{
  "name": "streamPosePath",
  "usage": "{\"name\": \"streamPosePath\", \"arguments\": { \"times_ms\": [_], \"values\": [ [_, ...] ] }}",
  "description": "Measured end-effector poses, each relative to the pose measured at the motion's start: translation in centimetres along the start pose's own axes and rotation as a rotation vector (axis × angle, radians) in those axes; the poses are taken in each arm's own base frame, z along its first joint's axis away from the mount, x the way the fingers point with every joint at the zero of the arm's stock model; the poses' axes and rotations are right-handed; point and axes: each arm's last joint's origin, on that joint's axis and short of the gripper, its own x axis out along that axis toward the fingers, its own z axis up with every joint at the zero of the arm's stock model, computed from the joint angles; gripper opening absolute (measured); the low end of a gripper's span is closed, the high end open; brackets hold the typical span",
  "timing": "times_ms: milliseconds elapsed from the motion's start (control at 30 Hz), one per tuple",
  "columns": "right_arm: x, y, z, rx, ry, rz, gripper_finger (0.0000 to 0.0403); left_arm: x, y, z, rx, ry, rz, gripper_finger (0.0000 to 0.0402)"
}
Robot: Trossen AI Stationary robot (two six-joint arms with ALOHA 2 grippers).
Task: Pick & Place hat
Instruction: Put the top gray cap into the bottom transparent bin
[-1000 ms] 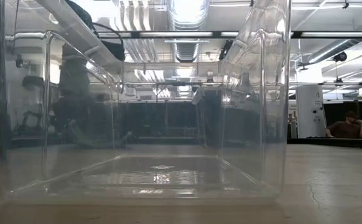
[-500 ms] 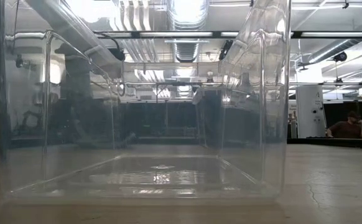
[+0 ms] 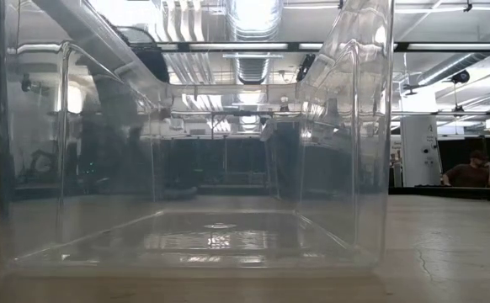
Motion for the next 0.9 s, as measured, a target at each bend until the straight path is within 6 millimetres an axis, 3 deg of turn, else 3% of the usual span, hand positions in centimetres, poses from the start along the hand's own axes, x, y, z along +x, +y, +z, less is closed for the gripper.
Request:
{"name": "streamPosePath", "arguments": {
  "times_ms": [300,600,900],
  "values": [
    [0.0,0.0,0.0,-0.008,0.0,0.0,0.0366,-5.9,-0.3,1.6,-0.05,-0.103,-0.241,0.0003],
    [0.3,0.0,0.1,-0.001,0.004,0.001,0.0366,-12.9,-0.8,3.6,-0.141,-0.284,-0.64,0.0003],
    [1.6,1.6,0.9,0.025,-0.072,0.09,0.0366,-17.9,-2.2,3.5,-0.069,-0.267,-0.849,0.0003]
  ]
}}
